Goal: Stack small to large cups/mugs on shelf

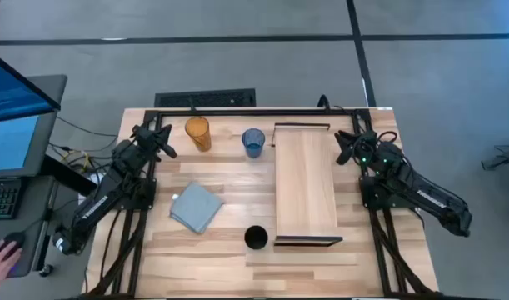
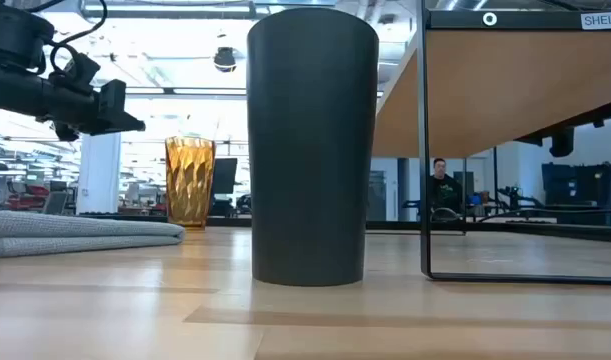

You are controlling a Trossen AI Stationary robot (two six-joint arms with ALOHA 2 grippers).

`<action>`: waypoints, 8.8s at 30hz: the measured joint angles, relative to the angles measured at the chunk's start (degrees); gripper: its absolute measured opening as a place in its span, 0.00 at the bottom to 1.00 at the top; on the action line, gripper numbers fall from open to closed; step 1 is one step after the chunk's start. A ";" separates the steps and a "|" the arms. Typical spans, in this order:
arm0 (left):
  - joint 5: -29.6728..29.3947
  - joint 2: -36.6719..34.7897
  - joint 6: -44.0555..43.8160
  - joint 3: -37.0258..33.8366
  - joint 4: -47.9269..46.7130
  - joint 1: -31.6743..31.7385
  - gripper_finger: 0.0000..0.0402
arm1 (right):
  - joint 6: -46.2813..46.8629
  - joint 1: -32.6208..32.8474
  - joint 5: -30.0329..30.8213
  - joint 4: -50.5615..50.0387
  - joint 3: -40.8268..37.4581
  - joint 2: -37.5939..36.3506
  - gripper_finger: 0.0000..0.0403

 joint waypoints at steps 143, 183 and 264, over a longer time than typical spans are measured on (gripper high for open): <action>0.01 -0.01 -0.26 0.01 0.01 0.00 0.00 | -12.36 0.03 0.11 14.97 6.60 2.35 0.33; 0.03 0.00 0.07 0.03 -0.34 0.00 0.00 | -39.62 15.65 -15.15 -43.23 105.21 94.32 0.33; 1.41 4.94 1.64 0.01 -0.60 -0.02 0.00 | -43.14 17.77 -8.44 -58.44 114.62 123.78 0.03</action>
